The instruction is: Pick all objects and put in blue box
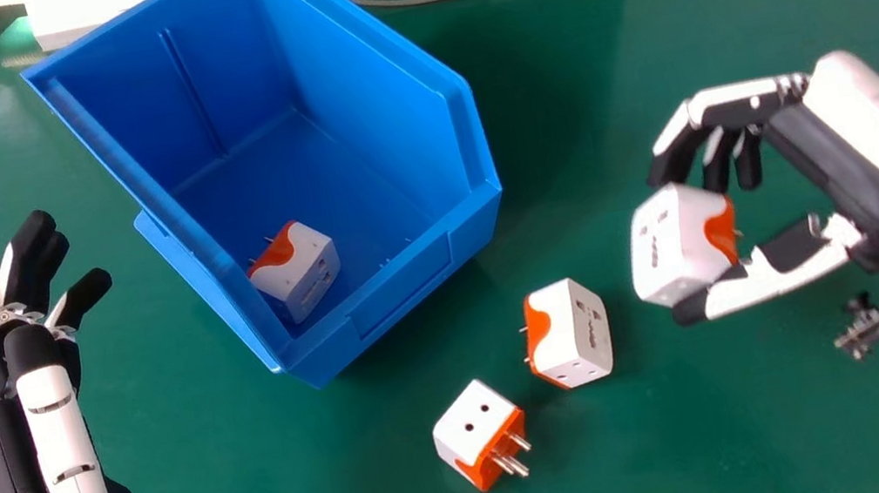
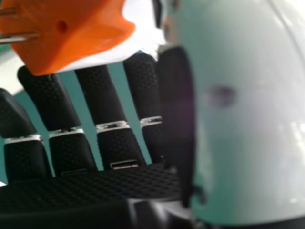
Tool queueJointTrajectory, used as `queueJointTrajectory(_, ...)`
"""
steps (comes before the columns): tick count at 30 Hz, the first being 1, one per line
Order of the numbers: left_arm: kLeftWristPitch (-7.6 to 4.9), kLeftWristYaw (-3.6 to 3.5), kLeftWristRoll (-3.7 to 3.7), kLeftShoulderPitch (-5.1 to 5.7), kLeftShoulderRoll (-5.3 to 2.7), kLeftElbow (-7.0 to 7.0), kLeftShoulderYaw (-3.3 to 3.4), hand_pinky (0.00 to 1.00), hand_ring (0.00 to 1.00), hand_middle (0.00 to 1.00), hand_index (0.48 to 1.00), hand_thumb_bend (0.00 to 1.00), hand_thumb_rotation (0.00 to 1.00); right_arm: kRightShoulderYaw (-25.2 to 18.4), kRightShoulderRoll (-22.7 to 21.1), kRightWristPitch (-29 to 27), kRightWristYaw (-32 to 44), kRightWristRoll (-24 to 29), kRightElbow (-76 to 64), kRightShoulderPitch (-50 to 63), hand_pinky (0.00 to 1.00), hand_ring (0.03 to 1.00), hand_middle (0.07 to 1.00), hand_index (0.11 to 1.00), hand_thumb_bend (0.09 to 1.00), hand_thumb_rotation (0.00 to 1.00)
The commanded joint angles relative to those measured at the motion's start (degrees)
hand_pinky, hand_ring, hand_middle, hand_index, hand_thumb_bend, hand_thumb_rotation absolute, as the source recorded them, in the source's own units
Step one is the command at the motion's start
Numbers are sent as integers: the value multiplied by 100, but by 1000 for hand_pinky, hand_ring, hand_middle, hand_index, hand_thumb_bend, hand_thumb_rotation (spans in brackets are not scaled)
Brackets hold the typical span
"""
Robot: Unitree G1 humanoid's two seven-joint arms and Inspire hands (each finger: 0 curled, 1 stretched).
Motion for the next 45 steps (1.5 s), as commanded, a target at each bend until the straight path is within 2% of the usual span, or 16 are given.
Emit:
queueJointTrajectory(1, -37, 12, 39, -8, -5, -80, -2, 784, 878, 880, 870, 425, 906, -127, 86, -64, 157, 265, -167, -339, 216, 290, 473, 477, 526, 2)
queueJointTrajectory(6, -86, 49, 121, -62, -5, 8, 7, 789, 880, 878, 869, 426, 906, -104, 334, -153, 376, 306, -123, -757, 214, 294, 474, 476, 526, 3)
queueJointTrajectory(11, -84, 51, 111, -67, -6, 10, -9, 786, 877, 875, 868, 432, 908, -91, 525, -333, 443, 206, 88, -1167, 215, 295, 472, 478, 526, 5)
queueJointTrajectory(14, -86, 99, 197, -87, -22, 40, 1, 785, 876, 874, 868, 434, 909, -79, 618, -471, 381, 100, 322, -1454, 214, 292, 469, 481, 526, 5)
queueJointTrajectory(15, -89, 128, 248, -91, -27, 42, 7, 785, 875, 873, 867, 434, 910, -69, 658, -513, 363, 67, 423, -1572, 214, 292, 469, 481, 526, 6)
queueJointTrajectory(17, -76, 162, 289, -96, -24, 60, -1, 784, 875, 873, 867, 440, 911, -56, 732, -523, 383, 43, 555, -1749, 213, 292, 469, 481, 526, 6)
queueJointTrajectory(20, -41, 186, 287, -98, -24, 66, -28, 785, 875, 873, 867, 449, 916, -30, 875, -263, 518, 110, 523, -1925, 210, 298, 476, 474, 526, 5)
queueJointTrajectory(24, -45, 114, 153, -121, 7, 142, -58, 788, 876, 876, 869, 453, 916, 41, 1114, -177, 662, 181, 750, -2302, 210, 305, 479, 472, 526, 5)
queueJointTrajectory(26, -37, 89, 117, -130, 7, 148, -71, 793, 878, 877, 870, 457, 915, 68, 1222, -161, 718, 199, 874, -2465, 209, 299, 480, 472, 526, 5)
queueJointTrajectory(29, -35, 124, 166, -137, -20, 134, -63, 799, 880, 877, 870, 463, 914, 119, 1412, -144, 767, 185, 1109, -2757, 208, 297, 480, 473, 527, 4)
queueJointTrajectory(33, -45, 174, 225, -175, -24, 206, -40, 800, 881, 876, 868, 473, 918, 208, 1599, -226, 724, 84, 1494, -3150, 216, 309, 480, 473, 527, 5)
queueJointTrajectory(37, -48, 121, 153, -172, 1, 243, -60, 801, 881, 877, 867, 470, 919, 334, 1822, -326, 561, -122, 1945, -3579, 226, 314, 477, 477, 526, 5)
queueJointTrajectory(42, -89, 20, 36, -179, 28, 293, -74, 801, 883, 877, 868, 463, 921, 519, 2044, -345, 246, -480, 2484, -4034, 248, 394, 504, 499, 516, 0)
queueJointTrajectory(45, -57, 12, 49, -178, 22, 290, -57, 801, 884, 877, 868, 480, 926, 618, 2142, -346, 40, -690, 2791, -4284, 264, 409, 498, 498, 517, 0)
